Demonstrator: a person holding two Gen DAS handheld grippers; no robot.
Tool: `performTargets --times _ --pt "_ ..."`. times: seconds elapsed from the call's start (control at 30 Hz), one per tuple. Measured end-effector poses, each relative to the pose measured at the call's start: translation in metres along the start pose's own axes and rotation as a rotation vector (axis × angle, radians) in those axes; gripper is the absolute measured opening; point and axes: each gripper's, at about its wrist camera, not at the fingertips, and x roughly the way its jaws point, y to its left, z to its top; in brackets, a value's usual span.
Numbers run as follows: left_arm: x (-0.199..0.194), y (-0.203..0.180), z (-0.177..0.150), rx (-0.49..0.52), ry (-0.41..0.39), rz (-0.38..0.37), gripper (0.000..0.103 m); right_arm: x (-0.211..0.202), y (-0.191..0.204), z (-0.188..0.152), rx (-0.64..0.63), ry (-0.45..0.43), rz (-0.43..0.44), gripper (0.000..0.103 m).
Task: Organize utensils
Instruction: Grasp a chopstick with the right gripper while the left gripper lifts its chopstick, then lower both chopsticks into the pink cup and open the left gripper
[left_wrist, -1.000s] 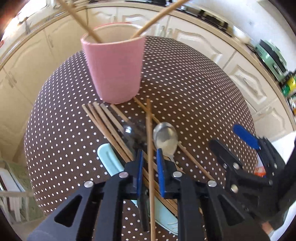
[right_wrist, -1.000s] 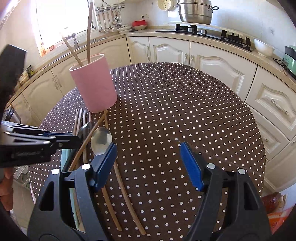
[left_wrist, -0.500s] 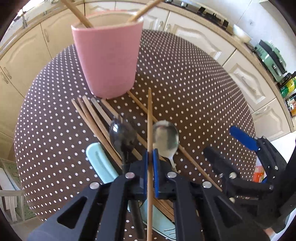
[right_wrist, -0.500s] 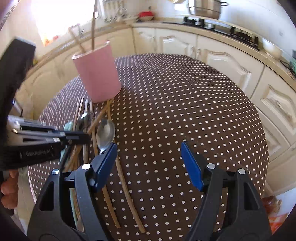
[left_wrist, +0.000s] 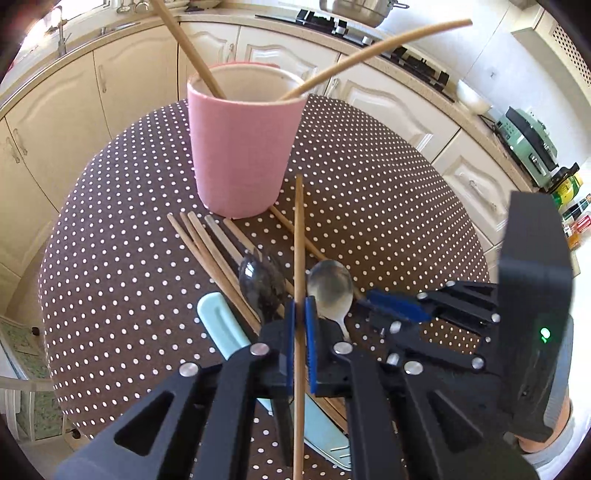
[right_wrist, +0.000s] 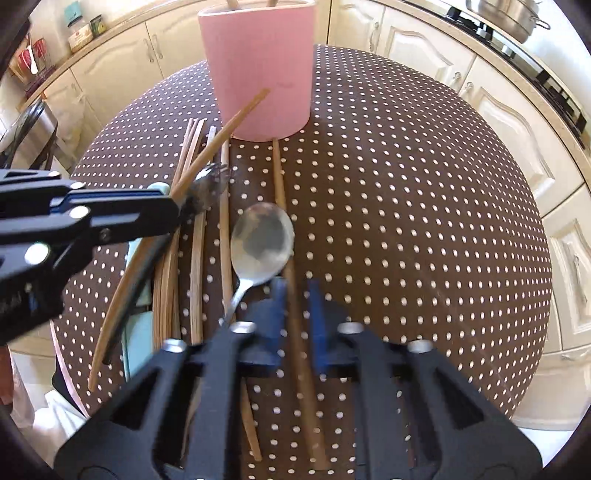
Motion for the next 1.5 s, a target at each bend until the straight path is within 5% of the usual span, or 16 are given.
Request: performTargets --times 0.3,0.67,0.9,1.17,1.5 --pt "-0.031 0.017 -0.011 -0.014 -0.098 -0.057 0.005 -0.023 -0.025 -0.007 0.118 -0.120 -0.022 0.005" --pt "-0.093 0.030 -0.012 0.004 -0.305 -0.141 0.005 -0.109 -0.042 -0.043 0.268 -0.577 0.158 0.005" --pt "-0.129 0.042 -0.005 0.003 -0.482 -0.152 0.005 -0.148 -0.016 -0.040 0.244 -0.881 0.206 0.005" --pt "-0.150 0.046 0.023 0.003 -0.692 -0.152 0.005 -0.140 0.005 0.012 0.224 -0.964 0.244 0.005" --pt "-0.143 0.048 0.071 -0.036 -0.858 -0.177 0.005 -0.118 -0.002 0.057 0.231 -1.044 0.194 0.005"
